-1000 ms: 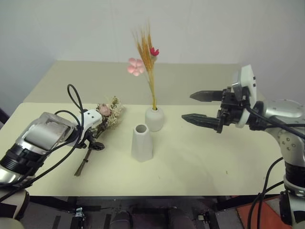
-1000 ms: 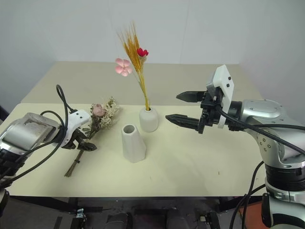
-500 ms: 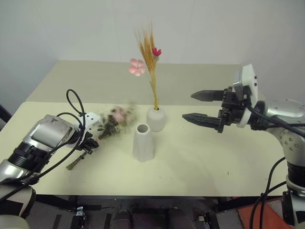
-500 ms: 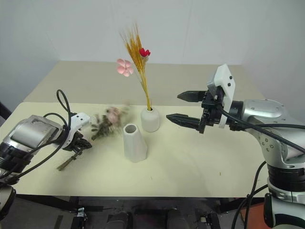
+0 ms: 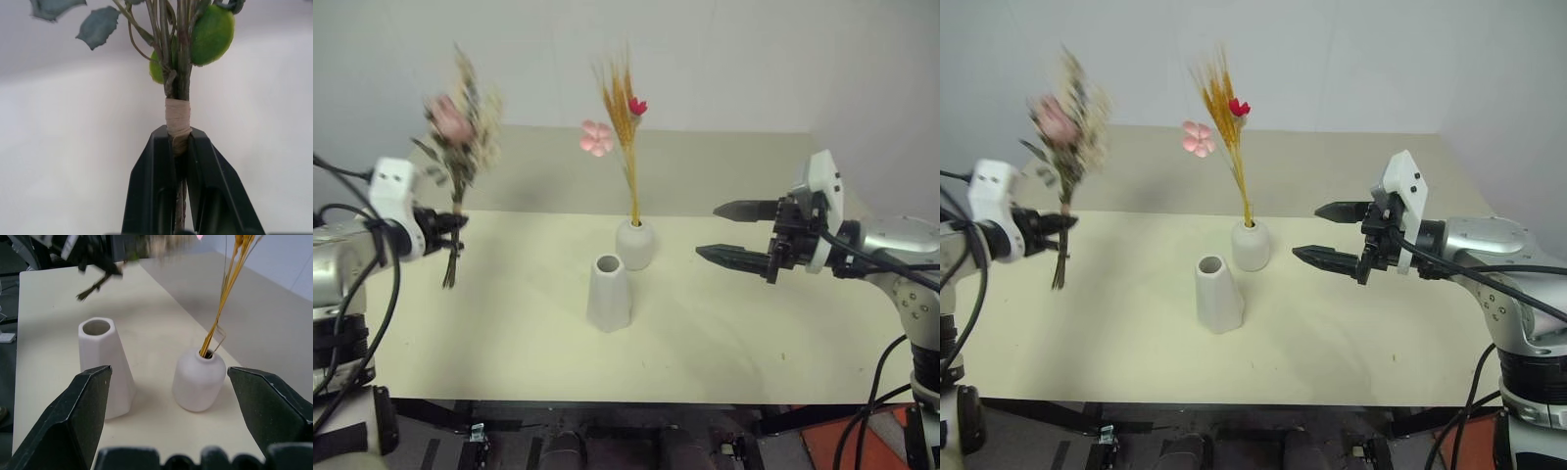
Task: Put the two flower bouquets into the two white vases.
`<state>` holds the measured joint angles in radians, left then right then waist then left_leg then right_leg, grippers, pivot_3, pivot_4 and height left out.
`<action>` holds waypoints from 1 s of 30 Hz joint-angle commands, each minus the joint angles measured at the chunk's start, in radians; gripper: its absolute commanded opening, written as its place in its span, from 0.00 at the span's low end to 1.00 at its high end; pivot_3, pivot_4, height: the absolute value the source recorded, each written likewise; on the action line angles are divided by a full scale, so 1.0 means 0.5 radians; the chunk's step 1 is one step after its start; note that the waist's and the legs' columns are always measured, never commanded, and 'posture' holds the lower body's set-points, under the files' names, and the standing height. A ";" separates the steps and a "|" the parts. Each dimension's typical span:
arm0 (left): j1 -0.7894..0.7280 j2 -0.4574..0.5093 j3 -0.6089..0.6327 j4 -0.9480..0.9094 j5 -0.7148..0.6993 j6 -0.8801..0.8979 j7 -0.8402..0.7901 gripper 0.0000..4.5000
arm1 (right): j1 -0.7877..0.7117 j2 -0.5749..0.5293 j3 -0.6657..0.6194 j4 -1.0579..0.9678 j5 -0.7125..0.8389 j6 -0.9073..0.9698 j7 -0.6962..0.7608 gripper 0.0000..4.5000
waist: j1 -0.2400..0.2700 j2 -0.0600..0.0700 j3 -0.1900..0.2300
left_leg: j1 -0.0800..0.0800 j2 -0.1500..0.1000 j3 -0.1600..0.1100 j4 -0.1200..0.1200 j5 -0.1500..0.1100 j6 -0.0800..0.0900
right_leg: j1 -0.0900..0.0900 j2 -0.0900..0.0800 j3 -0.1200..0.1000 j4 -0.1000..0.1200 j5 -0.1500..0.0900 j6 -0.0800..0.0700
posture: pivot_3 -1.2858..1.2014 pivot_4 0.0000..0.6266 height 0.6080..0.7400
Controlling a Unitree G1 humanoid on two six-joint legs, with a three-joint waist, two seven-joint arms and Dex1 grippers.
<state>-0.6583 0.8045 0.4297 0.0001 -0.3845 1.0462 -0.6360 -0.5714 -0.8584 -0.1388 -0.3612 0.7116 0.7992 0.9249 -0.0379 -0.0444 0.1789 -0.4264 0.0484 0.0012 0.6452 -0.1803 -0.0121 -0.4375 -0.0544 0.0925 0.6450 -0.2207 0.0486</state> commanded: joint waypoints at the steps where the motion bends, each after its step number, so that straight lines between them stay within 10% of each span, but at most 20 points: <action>1: -0.086 -0.144 0.342 -0.341 -0.379 -0.281 -0.121 0.02 | 0.036 -0.068 -0.083 -0.029 -0.005 -0.085 0.069 1.00 | 0.014 0.000 0.000 | 0.000 -0.001 0.000 0.000 0.000 0.000 | 0.001 -0.001 0.000 -0.001 0.001 0.001 | 0.52 0.24 1.00; 11: -0.592 -0.371 0.205 -0.305 -1.380 -0.084 -0.337 0.02 | 0.121 -0.047 -0.082 -0.018 -0.064 -0.166 0.059 1.00 | 0.017 -0.001 0.000 | 0.010 -0.002 0.000 0.002 0.000 -0.001 | 0.013 -0.001 0.000 -0.004 -0.005 0.017 | 0.52 0.24 1.00; 30: -0.348 -0.507 -0.546 -0.071 -0.999 -0.538 -0.963 0.02 | 0.397 -0.043 -0.336 -0.295 0.079 -0.099 -0.226 1.00 | -0.011 -0.001 0.000 | 0.023 -0.003 0.000 0.001 0.000 -0.001 | 0.027 -0.001 0.002 -0.008 -0.006 0.017 | 0.52 0.24 1.00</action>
<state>-0.8368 0.5432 0.1742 0.0052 -0.9052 0.8256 -1.0817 -0.3711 -0.8727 -0.2631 -0.4812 0.7301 0.7497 0.8238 -0.0435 -0.0447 0.1787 -0.4152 0.0470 0.0010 0.6456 -0.1802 -0.0125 -0.4237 -0.0549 0.0933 0.6407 -0.2239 0.0574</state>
